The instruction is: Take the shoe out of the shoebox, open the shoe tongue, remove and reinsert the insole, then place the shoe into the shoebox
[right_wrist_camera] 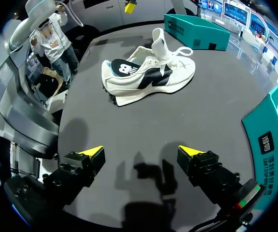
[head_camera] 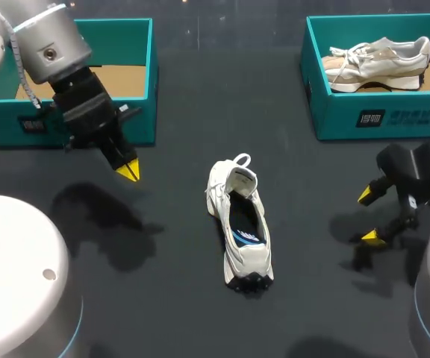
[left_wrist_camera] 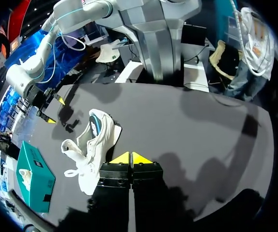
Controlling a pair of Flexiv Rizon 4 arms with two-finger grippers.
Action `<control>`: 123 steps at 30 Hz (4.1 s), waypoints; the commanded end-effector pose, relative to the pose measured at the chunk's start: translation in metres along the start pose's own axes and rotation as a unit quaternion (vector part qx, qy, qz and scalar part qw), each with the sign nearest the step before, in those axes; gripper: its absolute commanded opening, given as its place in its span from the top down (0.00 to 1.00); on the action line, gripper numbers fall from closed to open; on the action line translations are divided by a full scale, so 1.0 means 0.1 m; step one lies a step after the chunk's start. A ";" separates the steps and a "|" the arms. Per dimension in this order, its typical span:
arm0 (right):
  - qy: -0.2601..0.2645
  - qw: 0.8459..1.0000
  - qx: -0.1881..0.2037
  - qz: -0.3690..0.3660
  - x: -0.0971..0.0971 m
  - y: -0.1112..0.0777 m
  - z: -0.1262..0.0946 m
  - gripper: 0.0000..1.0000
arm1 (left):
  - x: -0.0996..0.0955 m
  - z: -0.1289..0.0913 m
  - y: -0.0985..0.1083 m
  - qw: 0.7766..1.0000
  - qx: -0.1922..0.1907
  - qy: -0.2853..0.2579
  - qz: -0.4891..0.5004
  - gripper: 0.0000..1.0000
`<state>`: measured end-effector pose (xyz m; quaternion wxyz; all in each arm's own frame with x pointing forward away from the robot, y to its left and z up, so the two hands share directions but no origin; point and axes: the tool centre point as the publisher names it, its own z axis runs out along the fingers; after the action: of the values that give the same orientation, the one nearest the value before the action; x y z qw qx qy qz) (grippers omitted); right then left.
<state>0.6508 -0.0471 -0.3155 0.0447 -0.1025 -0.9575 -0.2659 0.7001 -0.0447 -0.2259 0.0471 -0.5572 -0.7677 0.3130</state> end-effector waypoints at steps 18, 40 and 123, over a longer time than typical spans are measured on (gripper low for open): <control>-0.004 1.000 -0.001 -0.001 0.05 -0.01 -0.02 0.00 | -0.98 0.38 -0.26 0.990 -0.004 0.113 0.084 1.00; -0.004 1.000 -0.001 -0.001 0.05 -0.01 -0.02 0.00 | -1.04 0.87 -0.22 0.983 -0.005 0.145 0.109 1.00; -0.004 1.000 -0.001 -0.001 0.05 -0.01 -0.02 0.00 | -0.94 2.50 0.06 0.968 -0.061 0.209 0.124 1.00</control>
<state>0.6477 -0.0485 -0.3143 0.0423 -0.1028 -0.9574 -0.2667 0.6362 -0.2323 -0.4006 0.1407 -0.7012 -0.6834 0.1466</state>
